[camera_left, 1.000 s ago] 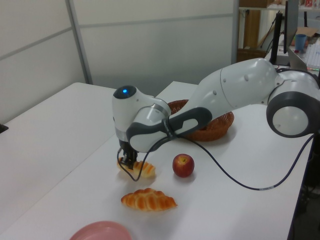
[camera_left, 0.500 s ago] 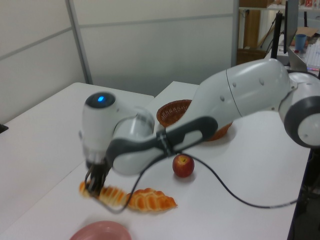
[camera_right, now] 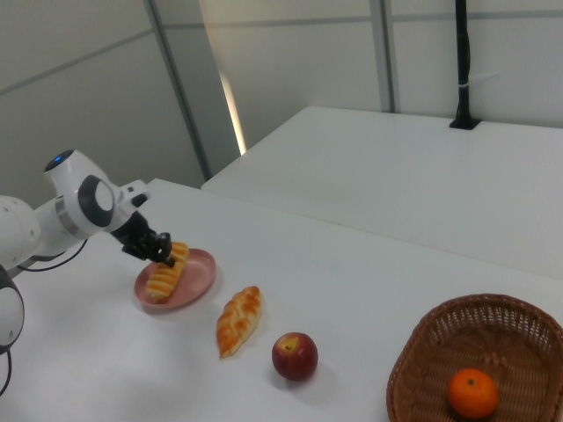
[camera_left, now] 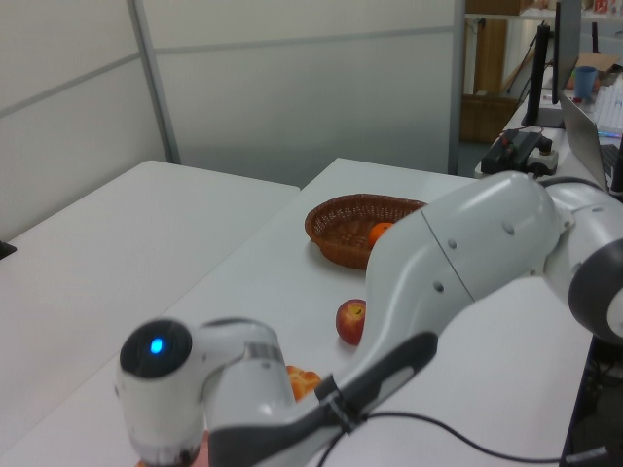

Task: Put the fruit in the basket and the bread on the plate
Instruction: 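Carry the segmented roll onto the pink plate and release, then move the gripper over the red apple and grasp it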

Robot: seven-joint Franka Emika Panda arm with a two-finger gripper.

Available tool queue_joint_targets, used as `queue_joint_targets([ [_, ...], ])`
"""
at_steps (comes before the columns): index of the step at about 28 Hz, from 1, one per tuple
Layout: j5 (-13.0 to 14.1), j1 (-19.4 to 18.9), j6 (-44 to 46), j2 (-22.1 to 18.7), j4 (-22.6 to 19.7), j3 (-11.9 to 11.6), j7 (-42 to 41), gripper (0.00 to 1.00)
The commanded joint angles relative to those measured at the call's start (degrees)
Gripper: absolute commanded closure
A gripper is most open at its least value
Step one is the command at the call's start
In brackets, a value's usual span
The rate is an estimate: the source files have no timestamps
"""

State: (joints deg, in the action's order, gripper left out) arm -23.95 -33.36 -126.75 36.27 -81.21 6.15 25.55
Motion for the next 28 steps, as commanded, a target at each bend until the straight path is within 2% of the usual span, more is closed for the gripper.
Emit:
queue_joint_targets([
  [1,-0.84,-1.1,-0.78,-0.85,-0.8,-0.79,2.05,0.0],
  [4,0.57,-0.92,-0.43,-1.46,-0.62,-0.79,2.66,0.0],
  [8,3.9,-0.48,-0.25,-3.39,-0.53,-1.4,2.58,0.0],
  [9,5.74,0.22,0.27,-4.96,-0.53,-1.58,2.4,0.0],
  [13,8.12,3.12,4.66,-8.22,-0.45,-1.49,0.74,0.0],
  [19,13.48,9.27,15.9,-13.06,-0.53,-1.58,-6.72,0.0],
  [20,14.19,11.19,19.49,-13.76,-0.53,-1.58,-9.7,0.0],
  [25,13.84,15.95,28.03,-14.12,-0.53,-1.67,-17.62,0.0],
  [28,13.58,20.25,30.94,-13.68,-0.8,-1.76,-23.43,0.0],
])
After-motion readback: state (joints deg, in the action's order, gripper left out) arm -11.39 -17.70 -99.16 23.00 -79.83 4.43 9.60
